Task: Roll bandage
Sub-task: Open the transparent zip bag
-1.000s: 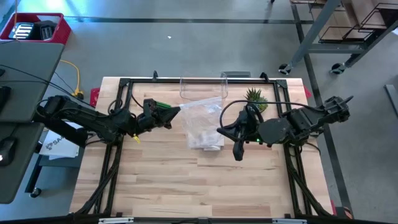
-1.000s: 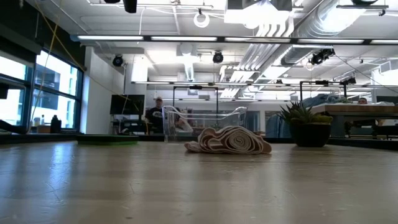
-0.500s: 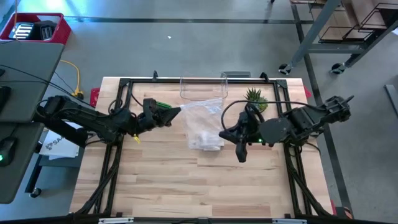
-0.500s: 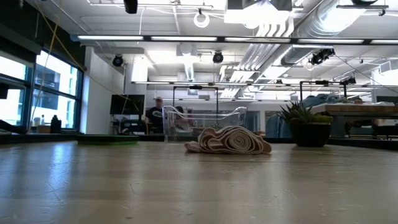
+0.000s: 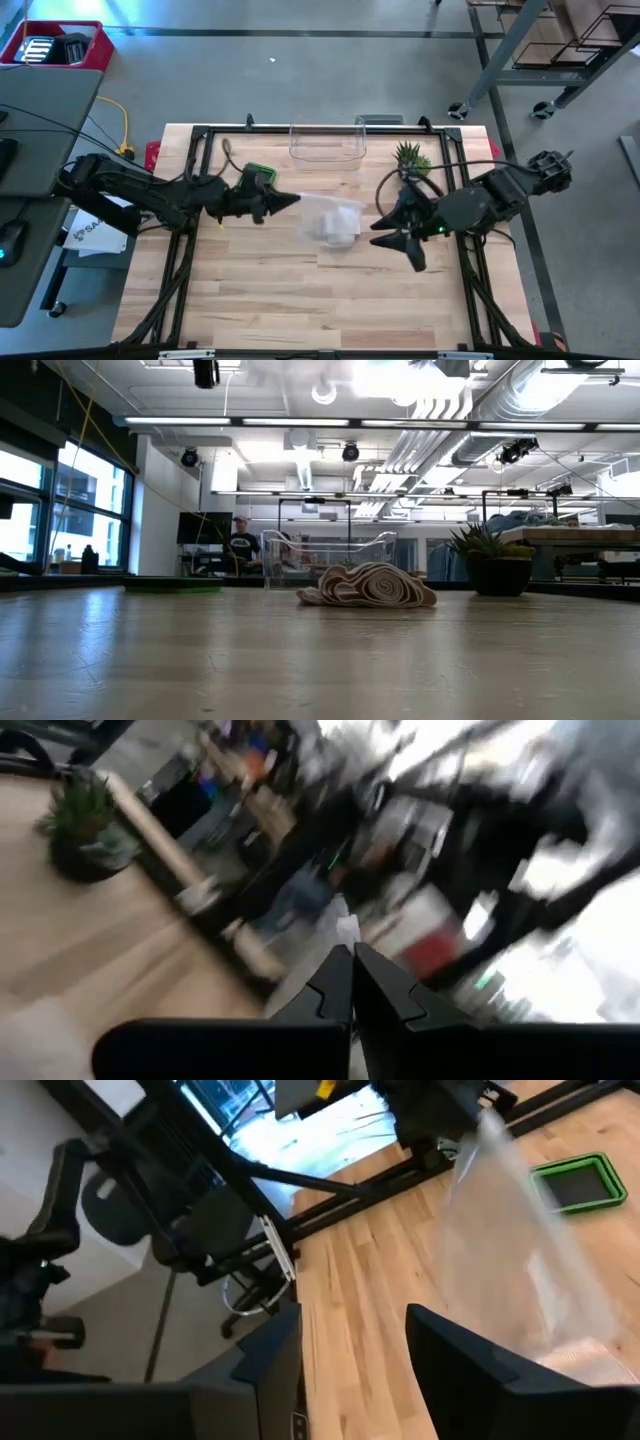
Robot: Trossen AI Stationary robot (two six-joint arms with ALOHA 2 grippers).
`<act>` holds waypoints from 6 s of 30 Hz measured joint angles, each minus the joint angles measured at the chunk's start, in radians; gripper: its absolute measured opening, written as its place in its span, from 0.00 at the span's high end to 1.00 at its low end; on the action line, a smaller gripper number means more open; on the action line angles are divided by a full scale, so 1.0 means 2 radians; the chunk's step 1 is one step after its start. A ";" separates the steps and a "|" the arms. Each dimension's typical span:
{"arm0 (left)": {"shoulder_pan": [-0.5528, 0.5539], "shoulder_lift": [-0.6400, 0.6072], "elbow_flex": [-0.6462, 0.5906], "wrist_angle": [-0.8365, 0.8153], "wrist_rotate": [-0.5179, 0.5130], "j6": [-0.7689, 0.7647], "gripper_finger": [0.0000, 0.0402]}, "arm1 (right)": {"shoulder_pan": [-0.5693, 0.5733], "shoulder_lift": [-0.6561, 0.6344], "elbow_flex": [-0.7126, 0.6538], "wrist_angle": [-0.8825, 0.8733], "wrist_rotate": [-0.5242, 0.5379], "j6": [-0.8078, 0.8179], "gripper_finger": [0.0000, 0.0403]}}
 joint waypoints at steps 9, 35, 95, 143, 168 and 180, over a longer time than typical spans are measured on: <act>-0.001 0.108 0.270 -0.356 0.066 0.253 1.00 | -0.038 0.037 0.000 0.014 -0.035 -0.080 0.57; -0.007 0.227 0.451 -0.480 0.061 0.399 1.00 | -0.076 0.081 0.000 0.043 0.020 -0.191 0.68; 0.001 0.222 0.450 -0.479 0.070 0.399 1.00 | -0.079 0.086 0.000 0.022 0.000 -0.131 0.99; 0.018 0.223 0.451 -0.475 0.158 0.343 0.44 | -0.077 0.085 -0.001 0.031 -0.040 -0.156 0.97; 0.005 0.231 0.451 -0.466 0.140 0.354 0.96 | -0.079 0.085 -0.001 0.036 -0.040 -0.165 0.97; 0.006 0.231 0.451 -0.482 0.140 0.357 1.00 | -0.079 0.086 -0.001 0.037 -0.039 -0.168 0.97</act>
